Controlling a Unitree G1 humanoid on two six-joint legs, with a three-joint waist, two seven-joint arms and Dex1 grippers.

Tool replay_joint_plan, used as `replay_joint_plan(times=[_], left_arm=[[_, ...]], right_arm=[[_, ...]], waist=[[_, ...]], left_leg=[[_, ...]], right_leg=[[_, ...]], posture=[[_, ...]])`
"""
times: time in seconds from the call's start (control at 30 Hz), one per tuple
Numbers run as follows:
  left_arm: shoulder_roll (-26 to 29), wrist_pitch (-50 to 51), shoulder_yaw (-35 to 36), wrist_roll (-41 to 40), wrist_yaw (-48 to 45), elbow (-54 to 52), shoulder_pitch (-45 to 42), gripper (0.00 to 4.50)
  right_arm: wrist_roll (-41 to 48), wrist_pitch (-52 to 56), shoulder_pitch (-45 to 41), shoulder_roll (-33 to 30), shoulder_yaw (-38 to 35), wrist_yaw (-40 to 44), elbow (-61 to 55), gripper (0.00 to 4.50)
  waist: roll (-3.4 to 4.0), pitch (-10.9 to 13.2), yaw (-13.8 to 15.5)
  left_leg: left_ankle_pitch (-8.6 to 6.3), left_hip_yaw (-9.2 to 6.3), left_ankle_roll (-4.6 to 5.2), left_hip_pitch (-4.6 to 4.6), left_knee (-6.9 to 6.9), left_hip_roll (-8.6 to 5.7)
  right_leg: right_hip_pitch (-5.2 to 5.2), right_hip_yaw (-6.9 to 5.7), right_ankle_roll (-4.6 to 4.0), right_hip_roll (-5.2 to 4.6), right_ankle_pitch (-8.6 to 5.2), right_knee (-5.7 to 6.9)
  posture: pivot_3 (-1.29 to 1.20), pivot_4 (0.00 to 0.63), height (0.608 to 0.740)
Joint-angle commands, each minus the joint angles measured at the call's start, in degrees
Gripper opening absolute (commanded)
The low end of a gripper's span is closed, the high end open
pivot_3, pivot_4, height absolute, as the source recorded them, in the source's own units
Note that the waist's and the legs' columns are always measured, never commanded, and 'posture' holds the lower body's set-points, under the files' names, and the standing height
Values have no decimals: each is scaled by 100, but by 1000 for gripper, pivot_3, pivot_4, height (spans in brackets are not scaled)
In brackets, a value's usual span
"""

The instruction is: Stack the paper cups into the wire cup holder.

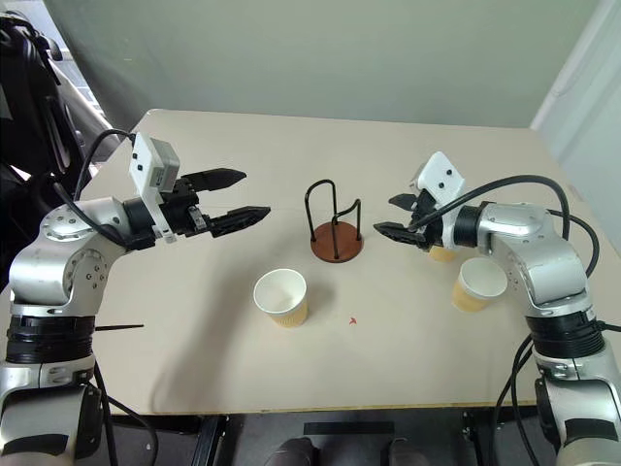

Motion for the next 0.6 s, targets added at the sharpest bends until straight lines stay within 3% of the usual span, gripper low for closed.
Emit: replay_joint_plan(times=[0.03, 0.6], left_arm=[[29, -77, 99, 1, 37, -223, -2, 4500], [-56, 55, 153, -324, 16, -318, -76, 4500]], right_arm=[[-44, -129, -181, -7, -65, -6, -89, 2697], [-488, -316, -178, -62, 176, -31, -71, 2697]], waist=[[0, 0, 0], [0, 0, 3]], left_leg=[[0, 0, 0, 0, 0, 0], [0, 0, 0, 0, 0, 0]], right_leg=[[0, 0, 0, 0, 0, 0], [0, 0, 0, -1, 0, 1]], posture=[[0, 150, 740], [0, 150, 740]])
